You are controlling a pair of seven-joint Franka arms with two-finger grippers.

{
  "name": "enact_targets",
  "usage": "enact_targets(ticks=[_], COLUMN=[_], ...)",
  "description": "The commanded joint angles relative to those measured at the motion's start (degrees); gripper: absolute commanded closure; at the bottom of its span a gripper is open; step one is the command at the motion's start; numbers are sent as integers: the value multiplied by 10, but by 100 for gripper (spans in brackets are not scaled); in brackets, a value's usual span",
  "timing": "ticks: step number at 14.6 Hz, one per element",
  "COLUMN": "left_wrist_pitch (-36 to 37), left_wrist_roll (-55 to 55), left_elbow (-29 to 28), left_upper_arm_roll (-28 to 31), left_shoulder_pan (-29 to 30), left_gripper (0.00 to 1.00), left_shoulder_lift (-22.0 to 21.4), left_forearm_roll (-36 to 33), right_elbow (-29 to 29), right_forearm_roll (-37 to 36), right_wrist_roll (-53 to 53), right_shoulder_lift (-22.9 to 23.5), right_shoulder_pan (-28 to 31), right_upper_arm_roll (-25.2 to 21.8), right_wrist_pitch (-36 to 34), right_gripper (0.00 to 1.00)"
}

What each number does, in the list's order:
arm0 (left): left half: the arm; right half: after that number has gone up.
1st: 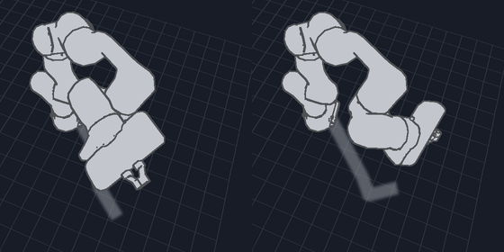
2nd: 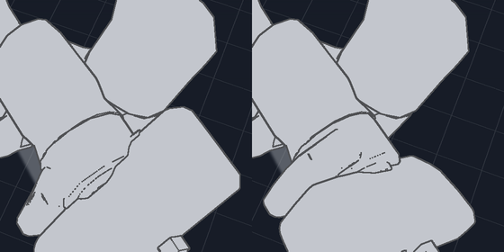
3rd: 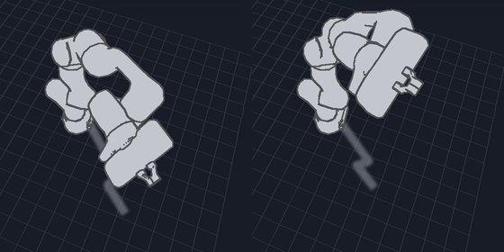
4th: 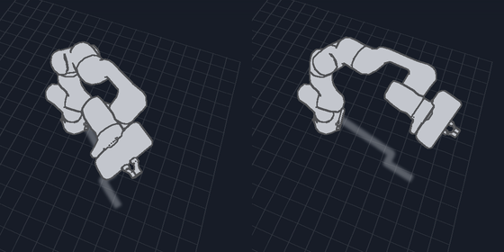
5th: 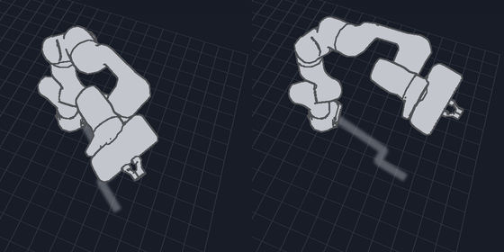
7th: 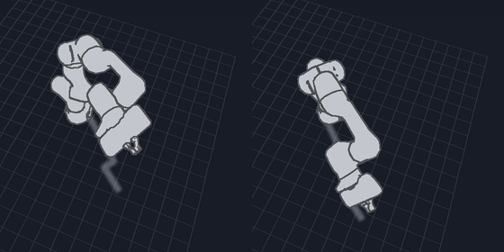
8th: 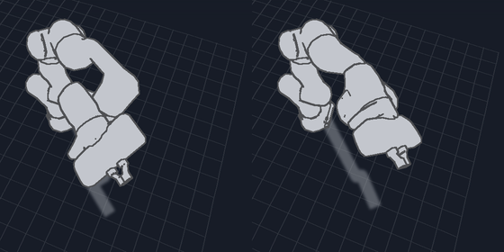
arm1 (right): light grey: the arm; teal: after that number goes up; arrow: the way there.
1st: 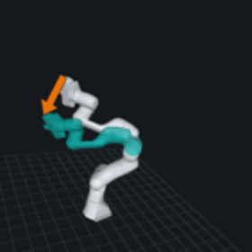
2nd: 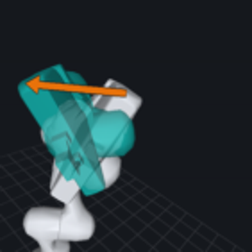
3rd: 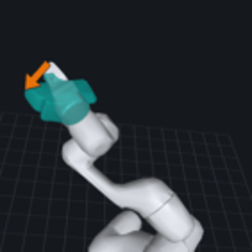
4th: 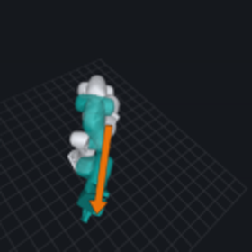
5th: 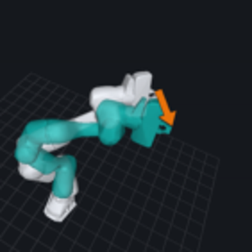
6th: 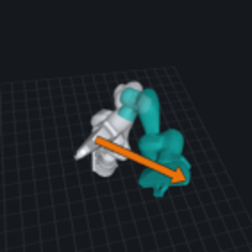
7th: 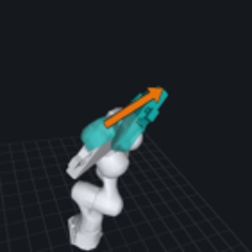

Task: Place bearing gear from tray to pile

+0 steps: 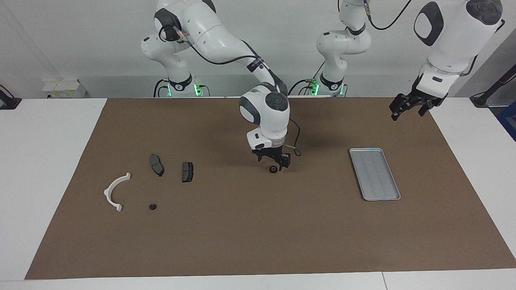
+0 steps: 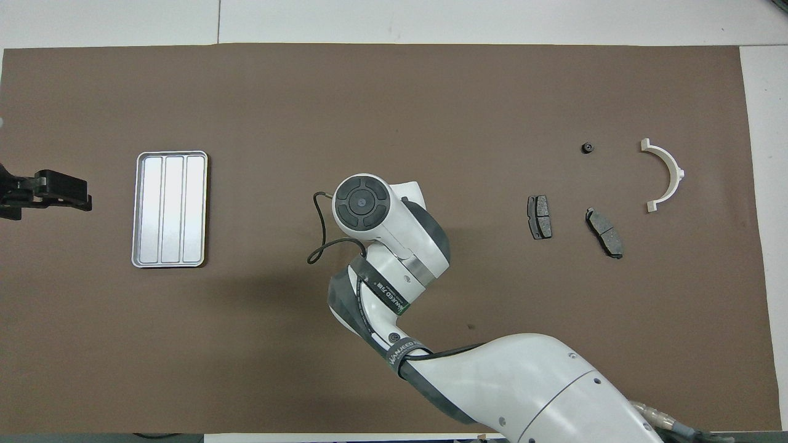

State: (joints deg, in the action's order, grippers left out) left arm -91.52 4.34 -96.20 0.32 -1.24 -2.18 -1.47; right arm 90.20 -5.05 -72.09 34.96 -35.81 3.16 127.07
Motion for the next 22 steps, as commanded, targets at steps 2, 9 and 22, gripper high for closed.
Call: enact_targets(ticks=[2,9,22], left_wrist_pitch=[51,51,49], left_wrist_roll=[-7,-12,-7], left_elbow=[63,58,34], left_upper_arm_roll=[0,-6,-6], left_shoulder_pan=[-14,-18,-10], left_gripper=[0,0,0], left_shoulder_lift=[18,6,-9], left_forearm_roll=[13,18,18], right_elbow=[20,33,-82], right_forearm_roll=[-10,-10,-3], right_wrist_roll=[-20,-23,463], right_shoulder_lift=[-5,-9,-63], right_shoulder_pan=[-5,-4,215], right_upper_arm_roll=[0,0,0], right_wrist_pitch=[17,20,-196], right_gripper=[0,100,100])
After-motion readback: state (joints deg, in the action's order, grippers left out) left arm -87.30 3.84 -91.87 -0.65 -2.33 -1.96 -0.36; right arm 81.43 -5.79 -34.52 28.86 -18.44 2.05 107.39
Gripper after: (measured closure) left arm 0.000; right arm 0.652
